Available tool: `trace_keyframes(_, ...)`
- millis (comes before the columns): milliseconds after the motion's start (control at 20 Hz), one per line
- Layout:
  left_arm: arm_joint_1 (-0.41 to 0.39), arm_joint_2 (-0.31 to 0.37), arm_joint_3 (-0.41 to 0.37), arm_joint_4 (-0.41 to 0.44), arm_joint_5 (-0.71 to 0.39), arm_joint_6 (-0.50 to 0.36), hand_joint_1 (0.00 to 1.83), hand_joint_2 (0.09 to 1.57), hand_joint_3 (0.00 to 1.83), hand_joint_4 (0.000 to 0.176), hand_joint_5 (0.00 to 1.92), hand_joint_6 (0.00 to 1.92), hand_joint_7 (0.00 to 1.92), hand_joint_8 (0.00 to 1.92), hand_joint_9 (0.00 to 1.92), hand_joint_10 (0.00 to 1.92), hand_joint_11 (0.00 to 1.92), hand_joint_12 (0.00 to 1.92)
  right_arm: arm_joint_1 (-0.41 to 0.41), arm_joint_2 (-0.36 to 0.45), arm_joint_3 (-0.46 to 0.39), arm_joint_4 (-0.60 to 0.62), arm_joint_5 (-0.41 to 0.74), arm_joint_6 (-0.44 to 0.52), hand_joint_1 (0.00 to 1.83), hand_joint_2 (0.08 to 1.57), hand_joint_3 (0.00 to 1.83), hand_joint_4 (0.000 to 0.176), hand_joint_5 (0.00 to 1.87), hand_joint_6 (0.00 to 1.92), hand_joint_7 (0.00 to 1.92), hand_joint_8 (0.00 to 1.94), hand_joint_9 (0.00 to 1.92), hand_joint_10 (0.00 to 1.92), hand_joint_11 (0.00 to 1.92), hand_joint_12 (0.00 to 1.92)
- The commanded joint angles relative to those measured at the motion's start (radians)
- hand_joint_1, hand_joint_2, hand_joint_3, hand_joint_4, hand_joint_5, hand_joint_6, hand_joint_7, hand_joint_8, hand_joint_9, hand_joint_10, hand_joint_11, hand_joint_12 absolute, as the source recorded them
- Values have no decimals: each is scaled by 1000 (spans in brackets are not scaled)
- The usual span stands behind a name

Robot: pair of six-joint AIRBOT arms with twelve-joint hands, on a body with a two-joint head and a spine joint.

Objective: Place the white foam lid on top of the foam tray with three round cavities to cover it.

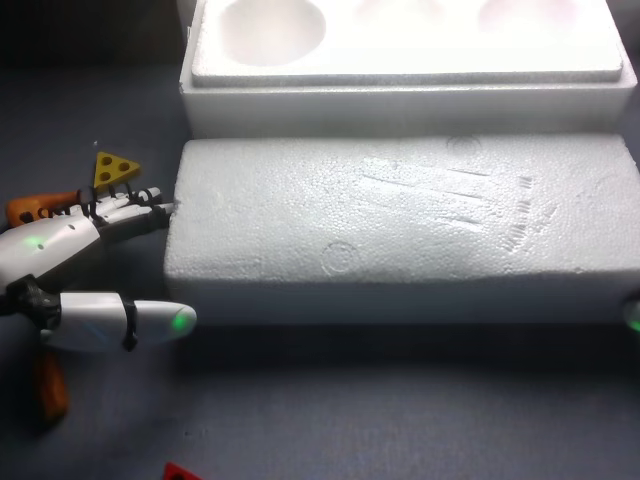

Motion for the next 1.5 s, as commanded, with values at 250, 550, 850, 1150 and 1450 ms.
trace_keyframes(250,-7,14,-28,21,-177,-22,396,1010,13,0,215,8,11,1,0,0,0,0,15,1,-7,-40,139,37,481,1178,1,0,202,15,154,24,144,73,0,1321)
trace_keyframes(550,27,51,-85,36,-274,-49,399,1026,16,0,227,11,24,6,0,0,0,0,12,67,-79,-79,190,42,381,1203,0,0,175,35,212,16,0,632,0,1718)
trace_keyframes(850,76,99,-153,56,-402,-81,397,1037,14,0,211,4,0,0,0,0,0,0,-44,153,-172,-118,324,61,416,1185,0,0,154,68,78,4,0,305,0,1518)
trace_keyframes(1150,58,141,-179,95,-480,-90,299,1065,16,0,216,8,7,2,0,0,0,0,-96,233,-221,-148,459,83,466,1197,2,0,74,193,2,0,0,3,0,150)
trace_keyframes(1450,-79,126,-122,141,-437,-91,361,1080,12,0,217,9,16,5,0,0,0,0,-56,258,-193,-158,471,85,348,1197,0,0,42,355,273,14,0,771,0,1764)
